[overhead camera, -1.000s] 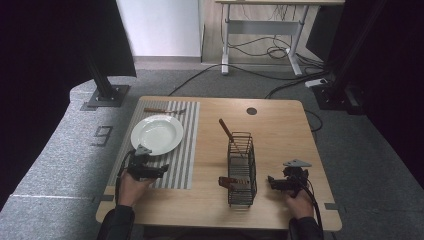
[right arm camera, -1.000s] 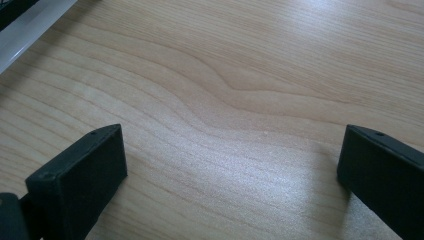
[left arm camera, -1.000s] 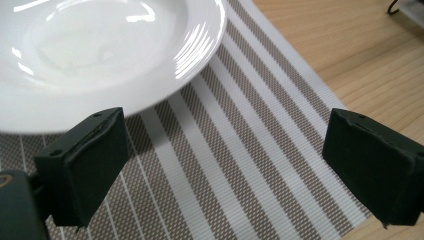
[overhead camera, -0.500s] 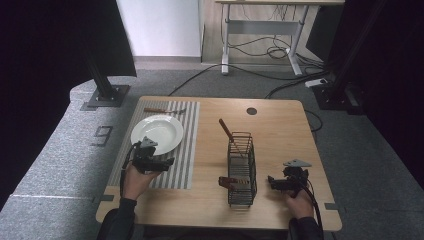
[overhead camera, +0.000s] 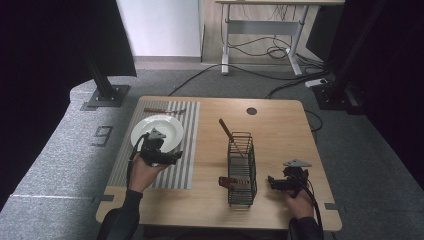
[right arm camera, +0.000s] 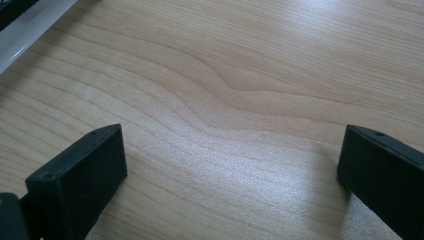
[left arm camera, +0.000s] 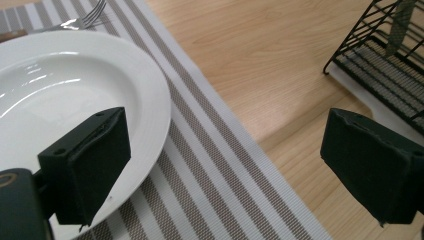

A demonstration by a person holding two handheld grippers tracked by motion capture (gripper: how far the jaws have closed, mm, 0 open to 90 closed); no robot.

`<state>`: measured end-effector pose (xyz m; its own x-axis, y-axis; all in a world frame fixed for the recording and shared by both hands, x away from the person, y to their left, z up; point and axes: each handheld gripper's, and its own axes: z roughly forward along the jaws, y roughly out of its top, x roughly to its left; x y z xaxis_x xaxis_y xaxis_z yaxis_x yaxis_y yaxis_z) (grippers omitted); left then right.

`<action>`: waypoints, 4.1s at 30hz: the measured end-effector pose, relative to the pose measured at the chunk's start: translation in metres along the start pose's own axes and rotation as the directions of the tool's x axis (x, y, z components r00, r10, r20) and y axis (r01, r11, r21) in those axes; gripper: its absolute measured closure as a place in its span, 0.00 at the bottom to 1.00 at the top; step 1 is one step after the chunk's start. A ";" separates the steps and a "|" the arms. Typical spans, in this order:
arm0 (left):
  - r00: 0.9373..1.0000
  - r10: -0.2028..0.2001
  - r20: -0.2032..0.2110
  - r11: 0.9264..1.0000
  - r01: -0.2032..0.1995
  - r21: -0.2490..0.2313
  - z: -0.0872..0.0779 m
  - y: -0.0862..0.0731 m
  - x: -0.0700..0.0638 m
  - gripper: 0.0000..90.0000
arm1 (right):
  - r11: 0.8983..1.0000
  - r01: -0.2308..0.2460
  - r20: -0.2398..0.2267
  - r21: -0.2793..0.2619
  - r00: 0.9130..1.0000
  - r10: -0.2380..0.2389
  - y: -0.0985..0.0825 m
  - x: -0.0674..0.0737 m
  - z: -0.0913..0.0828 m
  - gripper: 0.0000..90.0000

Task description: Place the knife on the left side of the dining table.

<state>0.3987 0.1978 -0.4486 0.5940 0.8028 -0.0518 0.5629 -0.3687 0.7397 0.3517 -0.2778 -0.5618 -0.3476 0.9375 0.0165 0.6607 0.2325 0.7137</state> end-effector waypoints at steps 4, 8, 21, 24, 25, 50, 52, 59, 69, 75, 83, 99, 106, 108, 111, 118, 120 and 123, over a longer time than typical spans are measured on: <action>1.000 0.007 0.005 1.000 -0.007 -0.001 0.001 0.010 -0.005 0.06 | 1.000 0.000 0.000 0.000 1.000 0.000 0.000 0.000 0.000 0.00; 1.000 0.008 0.020 1.000 -0.008 -0.011 0.002 0.020 -0.011 0.06 | 1.000 0.000 0.000 0.000 1.000 0.000 0.000 0.000 0.000 0.00; 0.998 0.018 0.059 0.999 -0.017 -0.028 0.007 0.055 -0.026 0.08 | 1.000 -0.001 0.000 -0.001 1.000 0.001 0.000 0.000 0.000 0.00; 0.997 0.016 0.070 0.999 -0.014 -0.029 0.009 0.063 -0.029 0.08 | 1.000 0.001 0.000 0.000 1.000 -0.001 0.000 0.000 0.000 0.00; 0.997 0.019 0.068 0.999 -0.017 -0.029 0.010 0.066 -0.031 0.08 | 1.000 0.001 -0.001 0.000 1.000 -0.001 0.000 0.000 0.000 0.00; 0.992 0.047 0.119 0.999 -0.045 -0.021 0.036 0.124 -0.072 0.17 | 1.000 0.000 0.000 0.001 1.000 0.000 0.000 0.000 0.000 0.00; 0.991 0.036 0.127 0.999 -0.034 -0.017 0.039 0.127 -0.074 0.18 | 1.000 0.000 0.000 0.000 1.000 0.000 0.000 0.000 0.000 0.00; 0.988 0.005 0.153 1.000 -0.005 -0.003 0.052 0.134 -0.081 0.29 | 1.000 0.001 0.000 0.000 1.000 -0.001 0.000 0.000 0.000 0.00; 0.973 -0.065 0.220 0.998 0.060 0.031 0.069 0.137 -0.084 0.49 | 1.000 0.001 0.000 0.000 1.000 -0.001 0.000 0.000 0.000 0.00; 0.963 -0.107 0.248 0.994 0.104 0.025 0.074 0.135 -0.081 0.61 | 1.000 0.001 0.000 0.000 1.000 -0.001 0.000 0.000 0.000 0.00; 0.949 -0.143 0.281 0.989 0.145 0.015 0.074 0.135 -0.077 0.75 | 1.000 0.001 0.000 0.000 1.000 -0.001 0.000 0.000 0.000 0.00; 0.909 -0.165 0.383 0.984 0.177 0.005 0.065 0.137 -0.076 0.85 | 1.000 0.001 0.000 0.000 1.000 -0.001 0.000 0.000 0.000 0.00; 0.907 -0.137 0.398 0.987 0.159 -0.021 0.057 0.140 -0.077 0.88 | 1.000 0.000 0.000 0.001 1.000 0.000 0.000 0.000 0.000 0.00; 0.907 -0.129 0.401 0.987 0.156 -0.036 0.052 0.142 -0.076 0.88 | 1.000 0.000 0.000 0.001 1.000 0.000 0.000 0.000 0.000 0.00; 0.907 -0.125 0.402 0.986 0.157 -0.048 0.048 0.143 -0.075 0.89 | 1.000 0.000 0.000 0.001 1.000 0.000 0.000 0.000 0.000 0.00; 0.907 -0.110 0.407 0.982 0.163 -0.098 0.032 0.147 -0.071 0.89 | 1.000 0.000 0.000 0.001 1.000 0.000 0.000 0.000 0.000 0.00; 0.906 -0.108 0.409 0.980 0.166 -0.110 0.028 0.148 -0.071 0.89 | 1.000 0.000 0.000 0.001 1.000 0.000 0.000 0.000 0.000 0.00; 0.907 -0.096 0.410 0.978 0.163 -0.131 0.021 0.151 -0.069 0.89 | 1.000 0.000 0.000 0.000 1.000 0.000 0.000 0.000 0.000 0.00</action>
<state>0.4546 0.0773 -0.3471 0.7204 0.5711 -0.3935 0.5721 -0.1685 0.8027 0.3517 -0.2779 -0.5617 -0.3474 0.9376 0.0162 0.6610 0.2326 0.7134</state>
